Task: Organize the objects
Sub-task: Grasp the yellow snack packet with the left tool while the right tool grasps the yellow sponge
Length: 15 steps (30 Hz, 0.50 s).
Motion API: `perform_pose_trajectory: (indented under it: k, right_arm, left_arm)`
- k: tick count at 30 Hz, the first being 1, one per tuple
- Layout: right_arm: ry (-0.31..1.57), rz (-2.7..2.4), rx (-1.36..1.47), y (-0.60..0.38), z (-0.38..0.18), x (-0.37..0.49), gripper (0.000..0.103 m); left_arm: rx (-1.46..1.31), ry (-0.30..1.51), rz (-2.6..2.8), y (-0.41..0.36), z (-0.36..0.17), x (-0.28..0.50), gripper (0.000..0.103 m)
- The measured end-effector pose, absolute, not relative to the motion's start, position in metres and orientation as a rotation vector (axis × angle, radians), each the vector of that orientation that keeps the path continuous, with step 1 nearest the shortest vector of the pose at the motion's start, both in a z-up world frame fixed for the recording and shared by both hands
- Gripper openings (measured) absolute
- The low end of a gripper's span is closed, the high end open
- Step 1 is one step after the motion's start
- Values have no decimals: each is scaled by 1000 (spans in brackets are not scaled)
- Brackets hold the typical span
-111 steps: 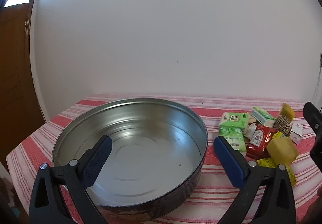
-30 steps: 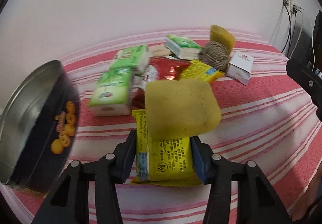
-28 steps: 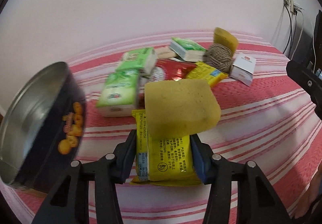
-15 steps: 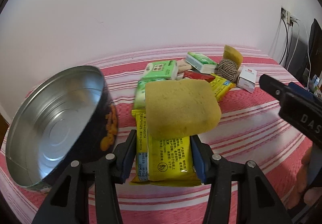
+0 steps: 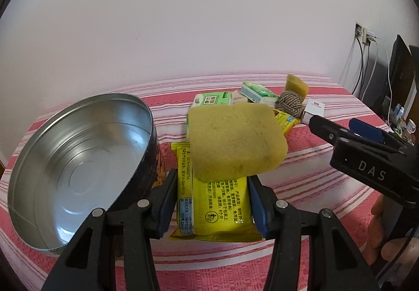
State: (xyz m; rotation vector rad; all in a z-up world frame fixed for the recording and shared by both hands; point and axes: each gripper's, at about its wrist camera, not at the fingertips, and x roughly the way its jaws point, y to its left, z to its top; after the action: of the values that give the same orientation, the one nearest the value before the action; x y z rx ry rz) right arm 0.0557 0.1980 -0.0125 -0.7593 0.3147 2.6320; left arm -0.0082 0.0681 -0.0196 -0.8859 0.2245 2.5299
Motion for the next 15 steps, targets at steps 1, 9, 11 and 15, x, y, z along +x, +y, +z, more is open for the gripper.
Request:
perform_pose_trajectory:
  k: [1,9,11,15]
  right_arm:
    - [310,2635,-758,197,-12,56,86]
    - [309,2656,-760,196,-8,60,86]
    - [327,2678,-771,195,-9,60,86]
    - [367,2733,-771,191,-8,62,86]
  left_arm:
    - [-884,227,2522,69,-20,-9,53]
    - [-920,195,2436,67,-26,-11,53]
    - [-928,218,2431,70,-29,-12,53]
    - [-955,241,2413,79,-35,-12,53]
